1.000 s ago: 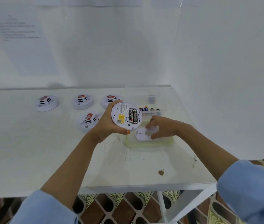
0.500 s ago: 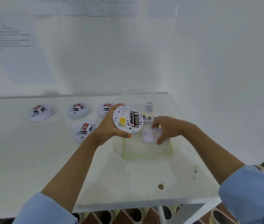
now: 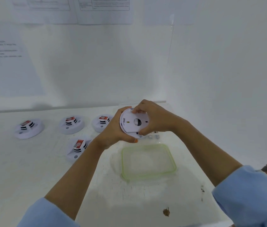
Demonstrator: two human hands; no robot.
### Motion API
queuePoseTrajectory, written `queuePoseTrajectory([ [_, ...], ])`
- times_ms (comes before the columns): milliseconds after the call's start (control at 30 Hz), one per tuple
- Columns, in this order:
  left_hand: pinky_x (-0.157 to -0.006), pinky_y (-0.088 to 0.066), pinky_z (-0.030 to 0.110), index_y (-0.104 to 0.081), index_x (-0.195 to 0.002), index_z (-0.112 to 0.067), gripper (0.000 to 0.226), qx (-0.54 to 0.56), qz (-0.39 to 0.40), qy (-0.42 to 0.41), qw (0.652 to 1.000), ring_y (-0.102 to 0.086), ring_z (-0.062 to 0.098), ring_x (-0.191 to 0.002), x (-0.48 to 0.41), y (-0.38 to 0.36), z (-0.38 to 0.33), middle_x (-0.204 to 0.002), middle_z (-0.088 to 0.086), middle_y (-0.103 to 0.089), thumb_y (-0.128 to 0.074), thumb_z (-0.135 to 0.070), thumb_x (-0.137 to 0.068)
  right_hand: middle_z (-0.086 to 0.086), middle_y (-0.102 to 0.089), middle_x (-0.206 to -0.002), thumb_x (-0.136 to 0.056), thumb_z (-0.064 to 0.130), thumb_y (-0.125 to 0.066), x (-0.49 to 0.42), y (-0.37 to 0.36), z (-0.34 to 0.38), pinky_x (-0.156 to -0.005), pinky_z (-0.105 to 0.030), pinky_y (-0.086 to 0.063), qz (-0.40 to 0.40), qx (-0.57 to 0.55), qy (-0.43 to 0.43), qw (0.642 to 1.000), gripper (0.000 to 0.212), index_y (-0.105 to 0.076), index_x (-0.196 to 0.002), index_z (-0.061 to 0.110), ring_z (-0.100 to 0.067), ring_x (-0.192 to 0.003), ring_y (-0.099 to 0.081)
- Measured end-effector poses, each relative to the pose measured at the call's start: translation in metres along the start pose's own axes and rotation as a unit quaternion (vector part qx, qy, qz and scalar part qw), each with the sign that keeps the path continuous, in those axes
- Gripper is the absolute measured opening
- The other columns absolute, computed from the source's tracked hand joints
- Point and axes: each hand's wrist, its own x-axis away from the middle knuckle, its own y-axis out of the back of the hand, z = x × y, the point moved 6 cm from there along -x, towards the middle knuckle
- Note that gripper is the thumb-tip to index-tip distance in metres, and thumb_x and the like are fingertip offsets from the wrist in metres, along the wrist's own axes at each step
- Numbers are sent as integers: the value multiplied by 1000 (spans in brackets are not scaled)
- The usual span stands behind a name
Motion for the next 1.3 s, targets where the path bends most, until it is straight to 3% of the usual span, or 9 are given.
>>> queuePoseTrajectory([
  [233,-78,-52,22,-37,-125,-32,98,-5,5,4,1000,-54,1,-112,-11,8,9,-128,-5,-47,-83,-18,-40,7,-43,-106,-63,19,-80,-13,-2,-9,-86,-23,-40,11,-18,0,1000,67,-52,-123,19,-12,-106,-44],
  [500,-79,-52,23,-35,-129,-29,102,-12,5,7,1000,-52,9,-115,-19,15,14,-130,-2,-47,-83,-18,-39,7,-40,-102,-67,20,-80,-22,-1,-9,-81,-21,-40,26,-19,6,999,69,-51,-129,17,-13,-100,-44],
  [633,-77,-52,21,-36,-128,-28,102,-3,3,9,1000,-53,8,-113,-20,17,15,-130,1,-47,-83,-5,-41,6,-37,-104,-72,25,-78,-22,-4,-10,-88,-29,-42,44,-2,13,999,69,-48,-134,18,-17,-103,-43],
  [700,-78,-52,21,-37,-128,-27,102,-1,4,7,1000,-54,8,-113,-20,16,16,-130,1,-47,-84,-8,-40,4,-37,-105,-73,26,-76,-21,-6,-10,-91,-31,-42,46,-1,19,999,68,-48,-134,18,-18,-104,-43],
  [833,-78,-52,25,-37,-129,-24,102,11,-12,5,1000,-54,13,-114,-22,17,20,-129,2,-50,-83,-15,-39,1,-36,-107,-78,26,-72,-21,-8,-11,-90,-26,-39,43,15,32,998,61,-47,-134,19,-16,-103,-39],
  [967,-75,-53,23,-40,-124,-28,98,23,-35,4,999,-58,3,-105,-21,18,22,-121,-4,-53,-84,-7,-39,1,-34,-108,-82,27,-68,-20,-12,-14,-87,-18,-32,20,36,47,998,57,-47,-134,15,-12,-101,-34],
  [1033,-76,-53,23,-40,-125,-26,99,28,-62,-4,998,-58,6,-106,-21,18,22,-123,-2,-53,-84,-13,-37,-1,-36,-110,-83,27,-66,-20,-14,-16,-87,-16,-28,3,40,49,998,57,-46,-135,14,-11,-101,-32],
  [1167,-75,-53,20,-39,-128,-18,104,21,-113,-17,993,-57,9,-107,-20,21,22,-123,-1,-53,-85,-22,-35,-8,-41,-118,-85,26,-65,-24,-17,-18,-90,-17,-27,-20,27,41,999,54,-47,-134,13,-11,-103,-31],
  [1300,-79,-53,23,-38,-130,-17,107,-4,-105,-13,994,-57,12,-109,-19,22,21,-124,1,-53,-85,-24,-35,-3,-39,-112,-84,25,-66,-22,-23,-20,-94,-20,-32,-23,-18,27,999,56,-47,-135,13,-15,-106,-37],
])
